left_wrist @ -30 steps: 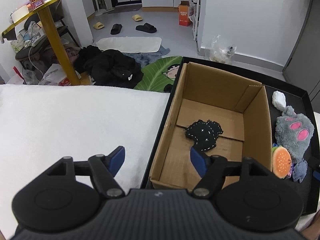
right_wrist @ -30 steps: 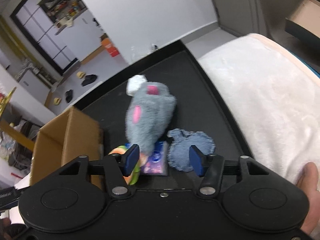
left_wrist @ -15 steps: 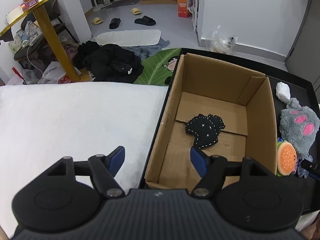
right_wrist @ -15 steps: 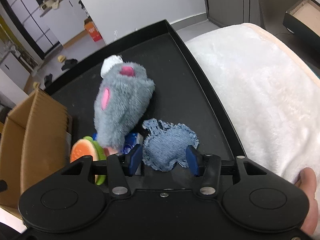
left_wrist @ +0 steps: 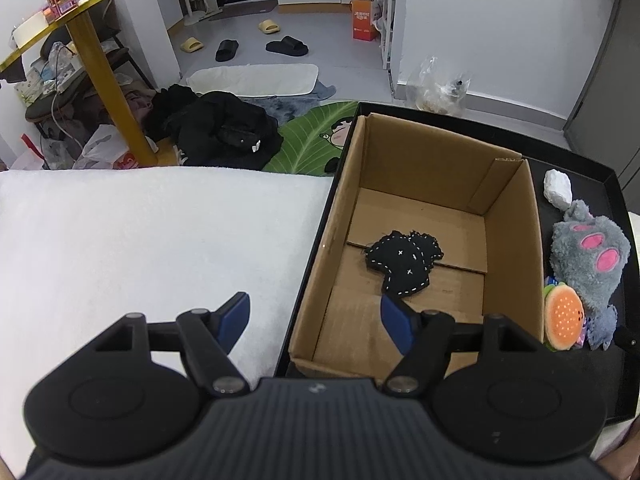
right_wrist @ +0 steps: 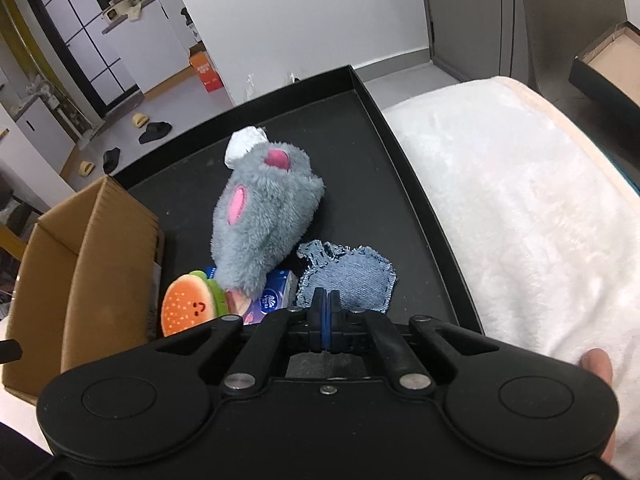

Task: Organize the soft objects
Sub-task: 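Return the right gripper to the tray and grasp the blue denim heart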

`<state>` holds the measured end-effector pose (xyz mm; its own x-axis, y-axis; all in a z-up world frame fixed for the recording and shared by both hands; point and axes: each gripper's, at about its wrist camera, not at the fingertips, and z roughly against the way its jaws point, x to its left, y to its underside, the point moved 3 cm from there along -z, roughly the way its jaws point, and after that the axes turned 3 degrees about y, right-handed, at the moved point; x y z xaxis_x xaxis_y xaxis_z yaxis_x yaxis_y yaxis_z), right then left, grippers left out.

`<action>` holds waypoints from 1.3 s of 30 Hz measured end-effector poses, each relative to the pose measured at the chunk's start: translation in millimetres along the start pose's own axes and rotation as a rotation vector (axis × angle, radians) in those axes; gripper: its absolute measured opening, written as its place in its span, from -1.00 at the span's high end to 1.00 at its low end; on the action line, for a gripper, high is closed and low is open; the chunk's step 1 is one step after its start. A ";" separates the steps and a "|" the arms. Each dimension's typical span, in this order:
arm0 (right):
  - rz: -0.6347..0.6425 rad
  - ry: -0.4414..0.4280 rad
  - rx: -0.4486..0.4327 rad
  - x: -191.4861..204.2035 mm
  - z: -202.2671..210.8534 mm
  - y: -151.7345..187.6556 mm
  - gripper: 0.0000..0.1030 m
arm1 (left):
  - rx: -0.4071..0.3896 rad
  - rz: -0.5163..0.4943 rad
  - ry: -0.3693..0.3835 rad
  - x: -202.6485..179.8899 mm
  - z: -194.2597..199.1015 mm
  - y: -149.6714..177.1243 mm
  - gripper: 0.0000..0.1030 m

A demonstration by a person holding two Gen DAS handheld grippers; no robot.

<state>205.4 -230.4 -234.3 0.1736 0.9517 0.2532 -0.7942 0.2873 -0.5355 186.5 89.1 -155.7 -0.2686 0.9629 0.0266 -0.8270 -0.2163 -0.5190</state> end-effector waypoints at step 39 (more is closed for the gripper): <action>-0.065 0.042 0.055 -1.3 -17.7 -11.2 0.01 | -0.008 -0.022 0.048 3.6 -4.4 2.3 -0.37</action>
<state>224.3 -233.0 -242.9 0.2494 0.9351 0.2516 -0.8109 0.3437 -0.4736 185.8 92.7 -160.6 -0.2261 0.9741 -0.0025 -0.8286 -0.1937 -0.5253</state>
